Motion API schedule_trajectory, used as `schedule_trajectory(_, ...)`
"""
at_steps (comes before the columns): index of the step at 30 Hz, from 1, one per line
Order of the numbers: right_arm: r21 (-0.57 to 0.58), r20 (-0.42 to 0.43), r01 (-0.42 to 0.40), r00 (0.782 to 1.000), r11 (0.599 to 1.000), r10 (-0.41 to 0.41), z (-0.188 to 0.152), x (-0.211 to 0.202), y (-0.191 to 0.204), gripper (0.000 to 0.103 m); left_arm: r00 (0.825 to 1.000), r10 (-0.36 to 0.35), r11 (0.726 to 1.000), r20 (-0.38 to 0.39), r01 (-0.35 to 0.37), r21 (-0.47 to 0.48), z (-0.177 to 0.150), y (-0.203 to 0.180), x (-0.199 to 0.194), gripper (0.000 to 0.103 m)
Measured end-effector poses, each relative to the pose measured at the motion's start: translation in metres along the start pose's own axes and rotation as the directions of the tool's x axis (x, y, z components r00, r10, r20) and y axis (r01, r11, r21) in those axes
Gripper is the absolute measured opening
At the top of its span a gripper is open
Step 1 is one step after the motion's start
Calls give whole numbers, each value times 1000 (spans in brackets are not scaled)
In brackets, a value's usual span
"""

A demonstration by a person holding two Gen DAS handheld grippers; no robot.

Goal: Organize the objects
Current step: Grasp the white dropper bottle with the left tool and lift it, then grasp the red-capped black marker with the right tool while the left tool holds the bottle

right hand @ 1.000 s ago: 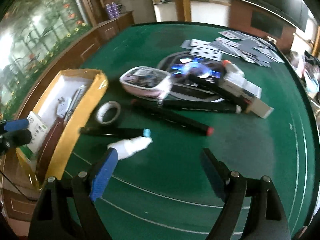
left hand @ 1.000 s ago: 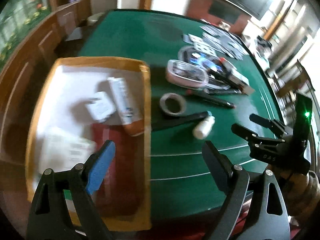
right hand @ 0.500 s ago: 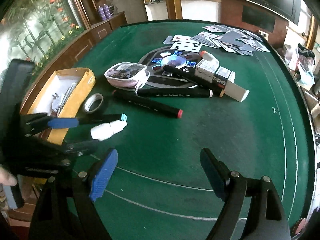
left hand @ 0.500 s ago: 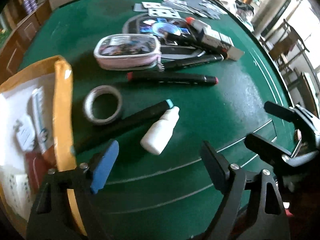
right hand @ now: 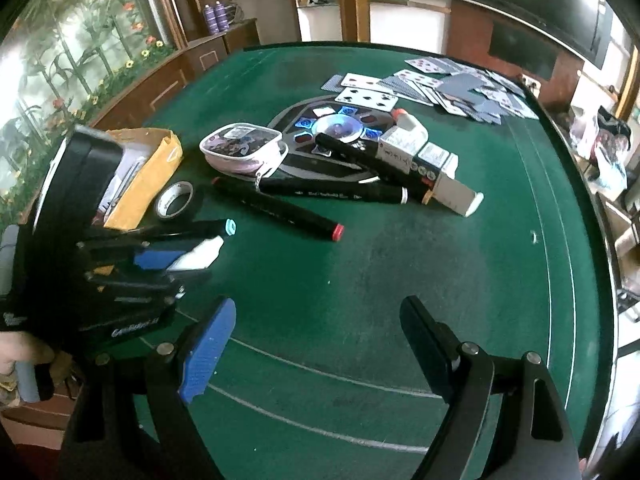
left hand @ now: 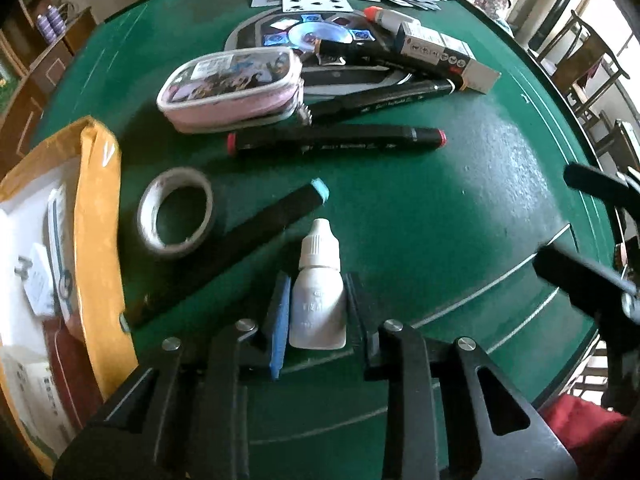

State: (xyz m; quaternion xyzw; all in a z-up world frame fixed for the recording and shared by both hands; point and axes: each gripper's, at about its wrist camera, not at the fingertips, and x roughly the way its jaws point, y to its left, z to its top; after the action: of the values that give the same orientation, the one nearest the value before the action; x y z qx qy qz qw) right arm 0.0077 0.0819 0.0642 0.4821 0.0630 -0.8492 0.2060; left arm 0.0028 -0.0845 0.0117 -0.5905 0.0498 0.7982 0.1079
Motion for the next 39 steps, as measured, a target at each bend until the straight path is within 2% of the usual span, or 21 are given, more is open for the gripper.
schedule_trajectory(5, -50, -1, -62, 998, 997, 62, 8, 10, 0, 84, 1000, -11, 998, -17, 10, -60, -21, 13, -8, 26)
schedule_trajectory(10, -105, -35, -128, 992, 986, 125, 28, 40, -7, 81, 999, -25, 990, -29, 20, -140, -47, 28, -15, 26)
schedule_trajectory(13, -168, -59, -148, 988, 975, 140, 48, 58, 0, 70, 999, -24, 985, -28, 19, -169, -59, 31, -19, 26)
schedule_trajectory(15, -223, -98, -153, 986, 963, 134, 61, 74, 10, 59, 999, -20, 984, -28, 15, -178, -64, 30, -21, 26)
schedule_trajectory(16, -255, -116, -149, 986, 955, 123, 66, 82, 16, 48, 1000, -18, 983, -24, 14, -182, -66, 29, -21, 26)
schedule_trajectory(17, -288, -141, -146, 984, 946, 109, 70, 91, 23, 40, 1000, -17, 982, -20, 13, -186, -68, 29, -22, 26)
schedule_trajectory(19, -340, -176, -144, 980, 929, 88, 74, 105, 35, 34, 1000, -14, 981, -12, 11, -196, -70, 29, -22, 26)
schedule_trajectory(21, -380, -178, -135, 981, 915, 70, 77, 113, 47, 32, 1000, -17, 978, -7, 15, -206, -69, 29, -20, 26)
schedule_trajectory(24, -396, -186, -146, 980, 907, 76, 81, 120, 58, 30, 1000, -29, 974, -1, 28, -225, -70, 31, -21, 26)
schedule_trajectory(26, -415, -184, -142, 980, 899, 70, 81, 122, 65, 21, 999, -35, 971, 1, 34, -235, -70, 32, -22, 26)
schedule_trajectory(31, -408, -211, -160, 974, 899, 78, 74, 118, 60, 13, 999, -39, 971, -3, 37, -236, -68, 32, -21, 26)
schedule_trajectory(37, -308, -305, -242, 941, 920, 146, 54, 103, 30, 13, 999, -50, 970, -6, 47, -237, -69, 35, -22, 26)
schedule_trajectory(39, -291, -311, -251, 938, 923, 157, 49, 100, 24, 13, 999, -53, 970, -8, 49, -237, -69, 35, -22, 26)
